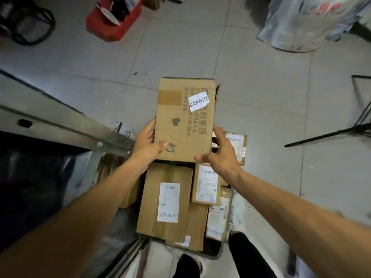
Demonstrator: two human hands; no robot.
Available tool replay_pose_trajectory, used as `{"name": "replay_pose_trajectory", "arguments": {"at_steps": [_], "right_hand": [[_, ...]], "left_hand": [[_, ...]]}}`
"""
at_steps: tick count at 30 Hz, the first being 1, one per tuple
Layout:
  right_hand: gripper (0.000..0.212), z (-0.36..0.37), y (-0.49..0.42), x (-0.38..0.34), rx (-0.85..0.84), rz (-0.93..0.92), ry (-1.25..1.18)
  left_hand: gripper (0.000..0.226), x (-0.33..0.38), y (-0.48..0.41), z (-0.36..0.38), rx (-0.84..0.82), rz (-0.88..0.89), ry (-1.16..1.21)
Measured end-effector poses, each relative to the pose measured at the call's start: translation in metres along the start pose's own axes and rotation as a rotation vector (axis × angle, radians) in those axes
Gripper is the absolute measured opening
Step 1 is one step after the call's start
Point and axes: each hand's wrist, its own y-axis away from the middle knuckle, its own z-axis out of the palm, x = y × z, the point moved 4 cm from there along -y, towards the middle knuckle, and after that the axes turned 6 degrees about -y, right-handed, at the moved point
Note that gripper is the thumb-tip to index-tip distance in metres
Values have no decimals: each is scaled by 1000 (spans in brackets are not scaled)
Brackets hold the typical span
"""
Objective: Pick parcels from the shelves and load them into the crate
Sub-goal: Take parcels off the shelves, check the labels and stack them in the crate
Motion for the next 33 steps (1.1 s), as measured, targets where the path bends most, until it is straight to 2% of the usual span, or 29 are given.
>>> {"name": "replay_pose_trajectory", "arguments": {"at_steps": [3, 8, 12, 28, 33], "right_hand": [[91, 1, -23, 31, 1, 35, 12], [102, 12, -37, 73, -14, 138, -40], [102, 15, -49, 85, -44, 189, -17], [98, 21, -59, 91, -91, 287, 48], [94, 24, -55, 76, -90, 289, 166]], "left_hand": [[84, -21, -25, 12, 39, -26, -40], [82, -52, -48, 21, 67, -115, -154], [82, -66, -61, 22, 70, -175, -227], [68, -73, -67, 26, 118, -195, -354], [70, -56, -58, 28, 141, -156, -455]]}}
